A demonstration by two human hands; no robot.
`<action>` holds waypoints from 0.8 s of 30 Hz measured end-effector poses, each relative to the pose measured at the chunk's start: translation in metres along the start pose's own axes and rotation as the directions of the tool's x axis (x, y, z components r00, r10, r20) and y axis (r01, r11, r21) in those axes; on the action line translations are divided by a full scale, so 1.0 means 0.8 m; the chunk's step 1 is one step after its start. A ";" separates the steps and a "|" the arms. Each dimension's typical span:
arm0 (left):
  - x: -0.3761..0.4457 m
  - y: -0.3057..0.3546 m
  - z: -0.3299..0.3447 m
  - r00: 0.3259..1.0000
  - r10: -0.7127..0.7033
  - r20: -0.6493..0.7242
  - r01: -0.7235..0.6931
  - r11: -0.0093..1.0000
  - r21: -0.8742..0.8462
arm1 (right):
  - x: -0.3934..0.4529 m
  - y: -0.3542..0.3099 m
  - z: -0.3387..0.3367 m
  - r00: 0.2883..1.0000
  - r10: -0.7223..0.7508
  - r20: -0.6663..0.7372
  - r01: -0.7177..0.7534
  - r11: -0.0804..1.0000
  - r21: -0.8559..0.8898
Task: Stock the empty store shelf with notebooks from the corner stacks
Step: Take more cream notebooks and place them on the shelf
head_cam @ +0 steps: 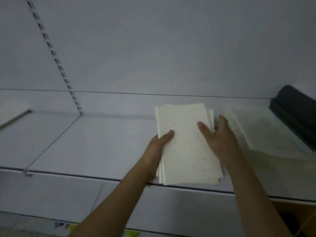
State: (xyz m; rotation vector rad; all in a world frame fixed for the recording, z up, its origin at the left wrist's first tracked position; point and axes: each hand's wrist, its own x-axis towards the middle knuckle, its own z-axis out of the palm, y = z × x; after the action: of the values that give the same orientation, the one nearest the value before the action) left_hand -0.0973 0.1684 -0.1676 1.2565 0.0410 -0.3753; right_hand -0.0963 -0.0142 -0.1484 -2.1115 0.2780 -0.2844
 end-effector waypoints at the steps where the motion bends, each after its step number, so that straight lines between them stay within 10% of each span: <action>1: -0.015 0.002 -0.009 1.000 -0.007 -0.007 0.008 1.000 0.030 | -0.003 -0.006 0.004 0.998 0.013 0.069 -0.018 0.997 0.075; 8: -0.093 0.003 -0.090 0.975 0.152 -0.159 -0.104 0.956 0.276 | -0.065 -0.045 0.082 0.989 -0.122 0.084 0.082 0.925 0.371; 15: -0.183 0.033 -0.255 0.921 0.336 0.194 -0.353 0.516 0.781 | -0.093 -0.140 0.193 0.999 -0.022 0.039 -0.004 0.828 0.561; 24: -0.283 0.106 -0.520 0.884 0.449 -0.131 -0.199 0.614 0.764 | -0.176 -0.300 0.447 0.936 -0.022 0.352 -0.221 0.742 0.633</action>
State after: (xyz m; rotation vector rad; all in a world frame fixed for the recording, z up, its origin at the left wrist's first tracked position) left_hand -0.2124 0.6359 -0.1683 2.0925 -0.0859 0.1809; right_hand -0.0984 0.4387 -0.1430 -1.3830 0.0622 0.0567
